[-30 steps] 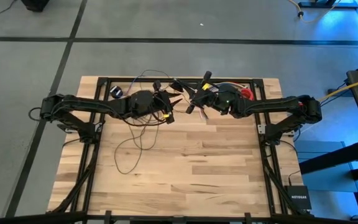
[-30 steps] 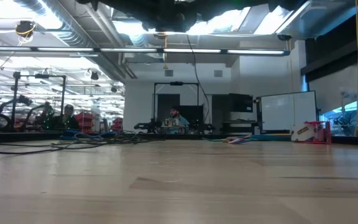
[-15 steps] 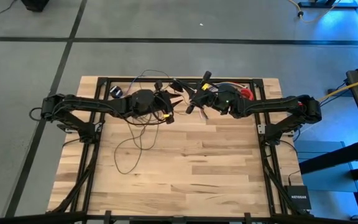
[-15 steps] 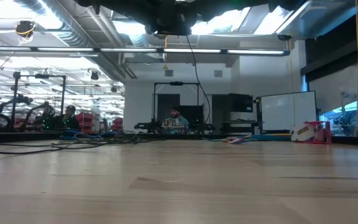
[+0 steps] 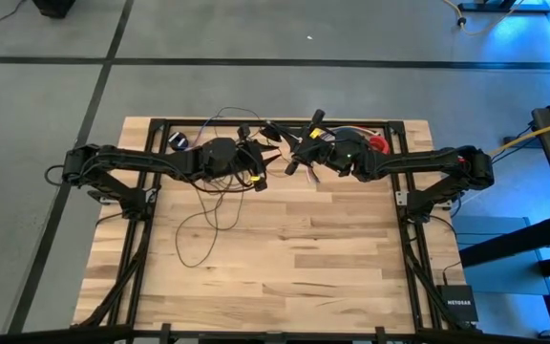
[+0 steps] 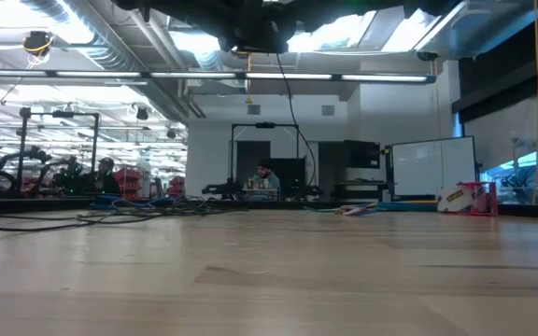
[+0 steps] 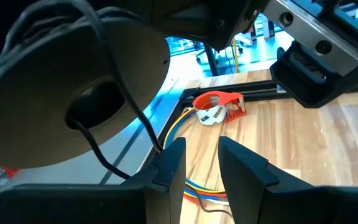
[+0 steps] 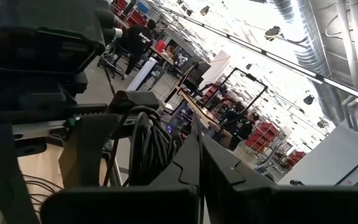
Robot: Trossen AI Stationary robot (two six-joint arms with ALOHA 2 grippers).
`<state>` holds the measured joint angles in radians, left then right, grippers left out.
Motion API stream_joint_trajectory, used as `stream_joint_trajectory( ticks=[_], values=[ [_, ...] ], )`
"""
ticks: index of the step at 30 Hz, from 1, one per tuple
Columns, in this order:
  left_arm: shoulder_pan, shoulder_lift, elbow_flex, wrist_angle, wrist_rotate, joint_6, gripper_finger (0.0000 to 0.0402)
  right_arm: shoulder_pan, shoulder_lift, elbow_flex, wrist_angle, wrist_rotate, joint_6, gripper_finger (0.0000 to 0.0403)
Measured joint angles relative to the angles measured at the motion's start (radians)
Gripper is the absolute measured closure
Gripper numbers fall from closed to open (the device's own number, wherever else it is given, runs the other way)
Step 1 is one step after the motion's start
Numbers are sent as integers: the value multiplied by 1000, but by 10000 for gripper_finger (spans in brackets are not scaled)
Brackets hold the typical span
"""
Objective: Coiling cords
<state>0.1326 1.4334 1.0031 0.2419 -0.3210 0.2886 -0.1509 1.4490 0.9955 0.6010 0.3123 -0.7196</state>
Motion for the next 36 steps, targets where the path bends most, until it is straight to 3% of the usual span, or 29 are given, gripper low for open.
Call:
stream_joint_trajectory(
  ticks=[12,20,28,36],
  values=[
    [-2,-2,-1,22,0,60,393,0,0,0,-1,0,0,397],
    [-42,-3,-1,43,7,91,399,0,0,0,-1,0,0,397],
    [-45,-4,-1,18,6,32,367,0,0,0,-8,0,0,397],
    [-75,-19,-1,-10,-43,32,273,0,0,0,-10,1,0,397]
  ],
)
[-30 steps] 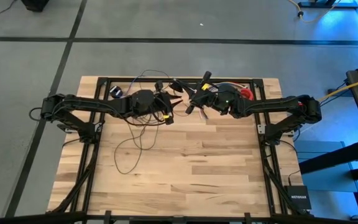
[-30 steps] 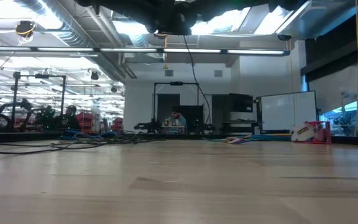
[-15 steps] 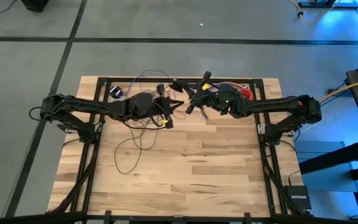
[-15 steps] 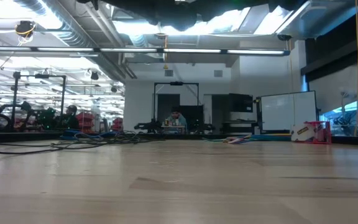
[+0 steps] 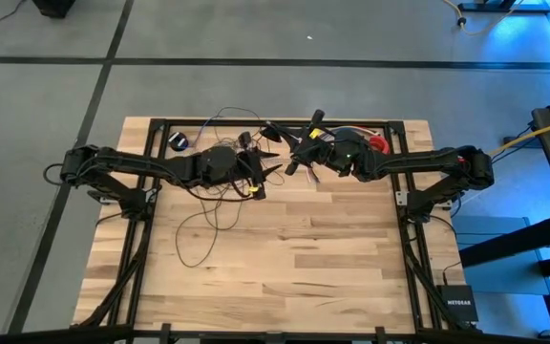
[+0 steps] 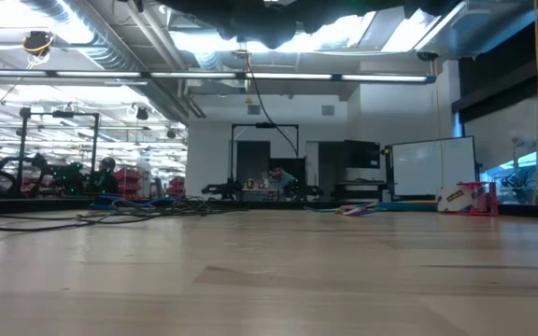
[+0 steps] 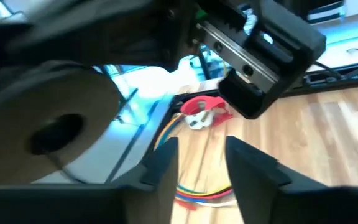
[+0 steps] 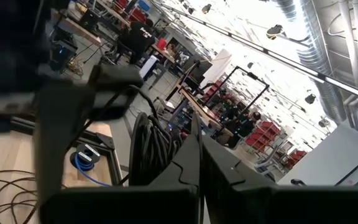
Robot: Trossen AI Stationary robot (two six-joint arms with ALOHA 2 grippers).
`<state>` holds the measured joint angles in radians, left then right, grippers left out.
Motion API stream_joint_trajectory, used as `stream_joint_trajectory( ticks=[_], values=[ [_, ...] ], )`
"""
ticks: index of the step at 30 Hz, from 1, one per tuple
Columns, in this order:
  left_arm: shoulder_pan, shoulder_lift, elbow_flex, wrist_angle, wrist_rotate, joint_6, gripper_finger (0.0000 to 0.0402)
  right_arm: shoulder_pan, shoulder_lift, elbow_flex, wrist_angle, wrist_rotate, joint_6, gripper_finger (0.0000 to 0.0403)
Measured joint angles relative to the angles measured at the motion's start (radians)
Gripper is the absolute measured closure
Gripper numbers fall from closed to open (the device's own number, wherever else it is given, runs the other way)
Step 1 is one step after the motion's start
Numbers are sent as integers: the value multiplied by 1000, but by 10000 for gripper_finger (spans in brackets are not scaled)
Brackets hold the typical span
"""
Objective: Coiling cords
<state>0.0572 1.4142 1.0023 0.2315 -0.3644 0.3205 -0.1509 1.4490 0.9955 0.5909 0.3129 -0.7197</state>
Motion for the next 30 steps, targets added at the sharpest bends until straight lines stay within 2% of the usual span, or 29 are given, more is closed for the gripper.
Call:
stream_joint_trajectory(
  ticks=[2,5,11,18,21,24,28,30],
  values=[
    [-8,-21,11,-56,-71,-3,251,0,0,0,-6,0,0,397],
    [-11,-55,61,-243,-192,-54,230,0,0,0,-16,16,0,397],
    [7,-92,109,-486,-208,-133,223,0,0,0,-18,18,0,397],
    [17,-119,110,-532,-209,-157,225,0,0,0,-25,18,0,397],
    [26,-113,60,-432,-184,-140,225,0,0,0,-25,18,0,397],
    [34,-97,-88,-129,-124,-76,225,0,0,-1,-28,19,0,397],
    [57,-73,-277,258,-117,29,225,0,0,-1,-42,35,0,397],
    [77,-44,-328,394,-117,59,225,0,0,-1,-38,35,0,397]
  ],
)
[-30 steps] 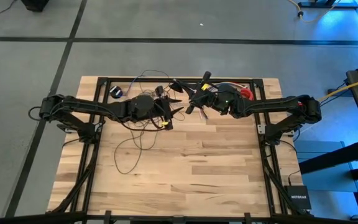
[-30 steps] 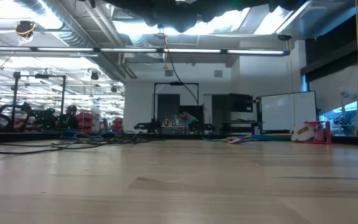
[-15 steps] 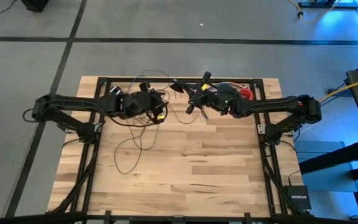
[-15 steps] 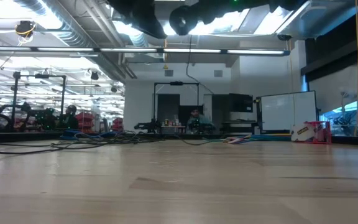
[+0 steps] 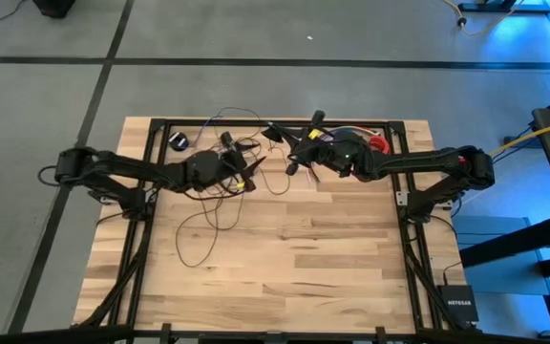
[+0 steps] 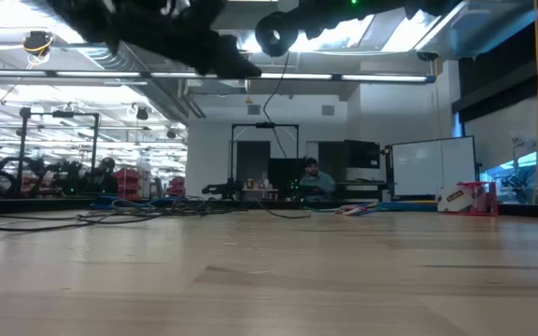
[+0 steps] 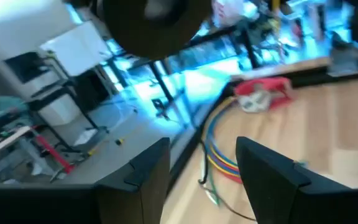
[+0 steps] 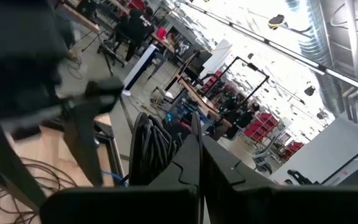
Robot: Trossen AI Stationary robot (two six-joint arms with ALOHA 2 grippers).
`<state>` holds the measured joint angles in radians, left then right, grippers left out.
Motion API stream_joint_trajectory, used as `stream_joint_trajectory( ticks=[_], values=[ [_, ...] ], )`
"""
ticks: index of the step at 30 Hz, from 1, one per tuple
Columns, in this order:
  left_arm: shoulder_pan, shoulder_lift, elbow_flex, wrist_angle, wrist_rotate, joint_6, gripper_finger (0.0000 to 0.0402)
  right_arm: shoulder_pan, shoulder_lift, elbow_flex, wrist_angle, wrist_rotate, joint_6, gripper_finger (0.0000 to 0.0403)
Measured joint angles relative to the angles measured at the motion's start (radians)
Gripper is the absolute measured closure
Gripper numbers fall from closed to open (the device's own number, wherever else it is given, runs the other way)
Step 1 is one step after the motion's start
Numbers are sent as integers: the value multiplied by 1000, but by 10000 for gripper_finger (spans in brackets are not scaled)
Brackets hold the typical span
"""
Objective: Coiling cords
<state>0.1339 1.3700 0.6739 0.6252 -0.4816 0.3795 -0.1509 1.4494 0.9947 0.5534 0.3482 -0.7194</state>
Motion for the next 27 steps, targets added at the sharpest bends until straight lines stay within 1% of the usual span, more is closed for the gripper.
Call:
stream_joint_trajectory(
  ticks=[2,5,6,9,16,21,24,27],
  values=[
    [20,37,-23,78,12,-6,225,0,0,0,9,0,0,397],
    [48,95,-20,148,94,-42,225,0,0,0,17,0,0,397],
    [55,114,-14,162,101,-56,225,0,0,0,18,0,0,397],
    [68,162,9,168,105,-81,229,0,0,0,14,0,0,397],
    [57,182,29,161,106,-39,253,0,0,0,1,1,0,397],
    [67,188,29,145,102,-34,291,0,0,0,-2,0,4,397],
    [73,189,29,138,103,-26,327,0,0,0,-2,0,5,397],
    [79,189,29,142,104,-7,373,0,0,0,-2,-7,6,397]
  ],
)
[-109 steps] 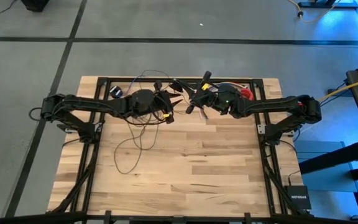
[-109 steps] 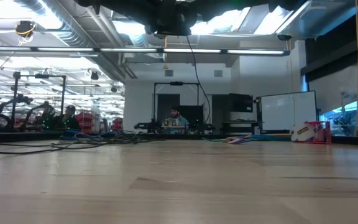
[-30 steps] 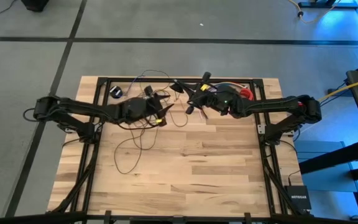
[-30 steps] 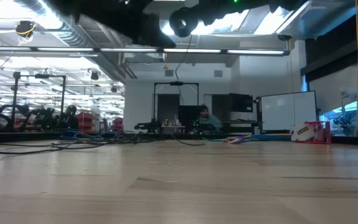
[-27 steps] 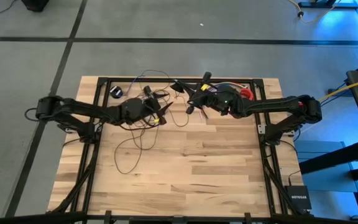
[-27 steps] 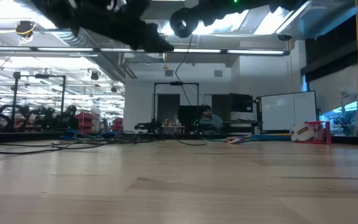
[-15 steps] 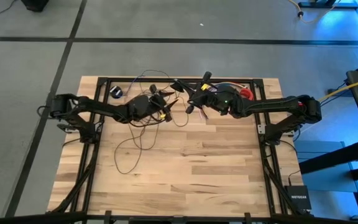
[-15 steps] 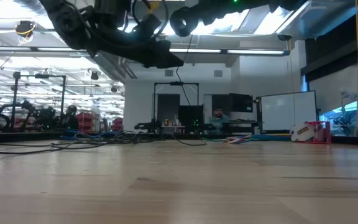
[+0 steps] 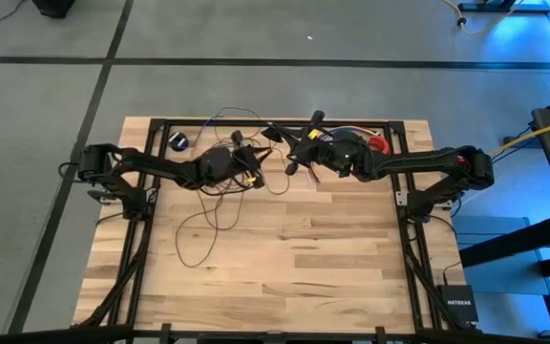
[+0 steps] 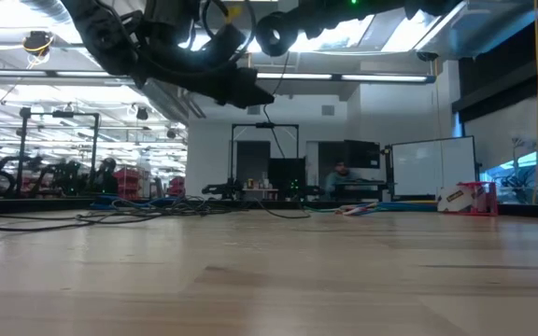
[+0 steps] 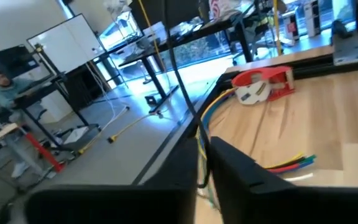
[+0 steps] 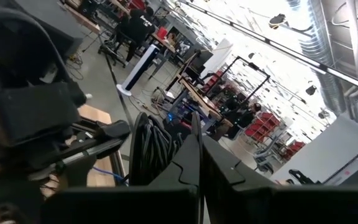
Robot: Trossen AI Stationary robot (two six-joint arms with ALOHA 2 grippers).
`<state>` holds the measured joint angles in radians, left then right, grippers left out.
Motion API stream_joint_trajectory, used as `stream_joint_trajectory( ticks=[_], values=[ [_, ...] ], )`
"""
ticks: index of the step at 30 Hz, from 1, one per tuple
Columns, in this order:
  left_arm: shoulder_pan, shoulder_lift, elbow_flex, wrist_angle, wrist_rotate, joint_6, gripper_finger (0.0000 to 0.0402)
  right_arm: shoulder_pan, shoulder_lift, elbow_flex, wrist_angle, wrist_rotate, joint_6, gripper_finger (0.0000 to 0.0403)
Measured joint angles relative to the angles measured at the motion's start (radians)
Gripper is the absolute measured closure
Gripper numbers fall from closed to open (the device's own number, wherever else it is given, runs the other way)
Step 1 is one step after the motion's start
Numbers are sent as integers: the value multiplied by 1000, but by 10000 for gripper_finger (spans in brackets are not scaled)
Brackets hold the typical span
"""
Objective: Coiling cords
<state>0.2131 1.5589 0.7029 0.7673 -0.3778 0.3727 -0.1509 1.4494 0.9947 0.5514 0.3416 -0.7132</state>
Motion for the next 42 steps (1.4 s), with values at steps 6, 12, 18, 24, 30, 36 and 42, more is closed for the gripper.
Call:
stream_joint_trajectory(
  ticks=[6,12,18,24,30,36,42],
  values=[
    [4,-6,0,-4,-119,63,388,0,0,0,-7,-21,2,397],
    [-2,-87,0,-24,-212,134,398,0,0,0,-60,-21,1,397],
    [-5,-207,0,-63,-237,147,395,0,0,0,-110,-20,-2,397],
    [-65,-288,0,-86,-224,120,396,0,0,0,-122,11,-29,397],
    [-120,-291,0,-76,-68,51,396,0,1,1,-118,17,-40,397],
    [-126,-250,-1,19,56,-22,395,0,19,2,-95,3,-43,397],
    [-129,-197,8,165,107,-26,392,-4,31,1,-85,24,-48,397]
  ],
)
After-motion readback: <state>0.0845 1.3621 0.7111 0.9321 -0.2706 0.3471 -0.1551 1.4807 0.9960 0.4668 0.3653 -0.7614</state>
